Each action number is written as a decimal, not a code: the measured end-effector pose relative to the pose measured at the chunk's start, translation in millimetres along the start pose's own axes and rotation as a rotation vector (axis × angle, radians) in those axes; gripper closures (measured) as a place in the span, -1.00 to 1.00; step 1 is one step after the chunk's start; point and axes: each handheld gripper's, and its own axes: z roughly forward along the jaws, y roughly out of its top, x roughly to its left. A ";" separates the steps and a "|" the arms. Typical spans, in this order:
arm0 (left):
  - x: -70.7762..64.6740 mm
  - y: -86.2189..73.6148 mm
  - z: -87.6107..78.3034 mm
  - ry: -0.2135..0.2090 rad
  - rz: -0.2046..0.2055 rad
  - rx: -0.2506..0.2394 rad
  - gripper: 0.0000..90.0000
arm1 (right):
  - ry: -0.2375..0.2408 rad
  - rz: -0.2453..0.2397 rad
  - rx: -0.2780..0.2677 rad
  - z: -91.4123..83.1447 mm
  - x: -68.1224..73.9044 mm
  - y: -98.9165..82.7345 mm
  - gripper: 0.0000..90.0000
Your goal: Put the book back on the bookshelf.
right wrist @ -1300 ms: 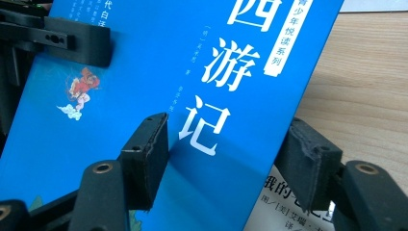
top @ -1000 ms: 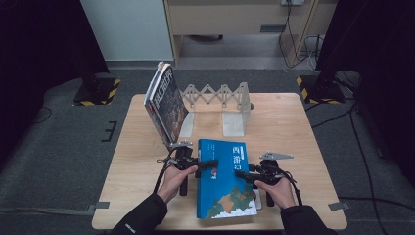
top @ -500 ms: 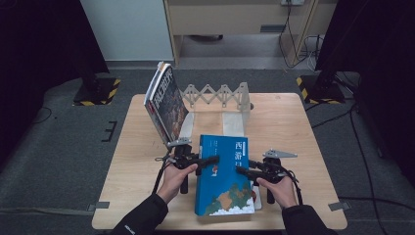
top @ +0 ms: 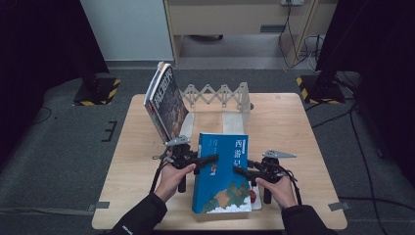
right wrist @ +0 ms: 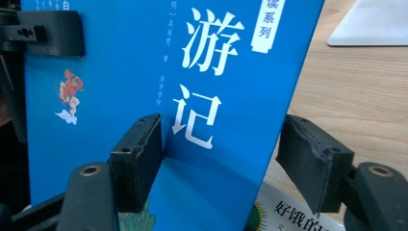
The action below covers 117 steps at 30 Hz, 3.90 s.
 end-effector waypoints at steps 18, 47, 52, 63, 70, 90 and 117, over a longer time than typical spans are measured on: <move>-16.3 11.0 -1.0 -0.026 0.083 -0.029 0.29 | -0.008 -0.115 -0.063 -11.7 8.8 14.5 -0.02; -25.6 24.2 1.4 -0.011 0.092 -0.060 0.35 | 0.017 -0.100 -0.141 -17.3 7.1 18.9 -0.12; -22.2 19.5 -0.7 -0.010 0.117 -0.039 0.35 | 0.021 -0.095 -0.101 -8.5 7.9 13.0 -0.18; -25.7 10.6 3.1 -0.007 0.157 -0.029 0.26 | 0.043 -0.136 -0.083 -11.7 10.9 13.8 0.05; -25.1 5.9 4.4 0.022 0.156 -0.018 0.24 | 0.045 -0.153 -0.063 -11.1 11.5 13.4 0.07; -28.9 24.9 -24.9 0.041 0.041 -0.041 0.35 | -0.087 -0.138 -0.087 -29.4 -5.4 13.7 -0.23; -26.7 81.0 -70.7 0.258 0.088 -0.236 0.35 | -0.606 -0.151 0.170 -64.9 -65.8 -1.3 -0.48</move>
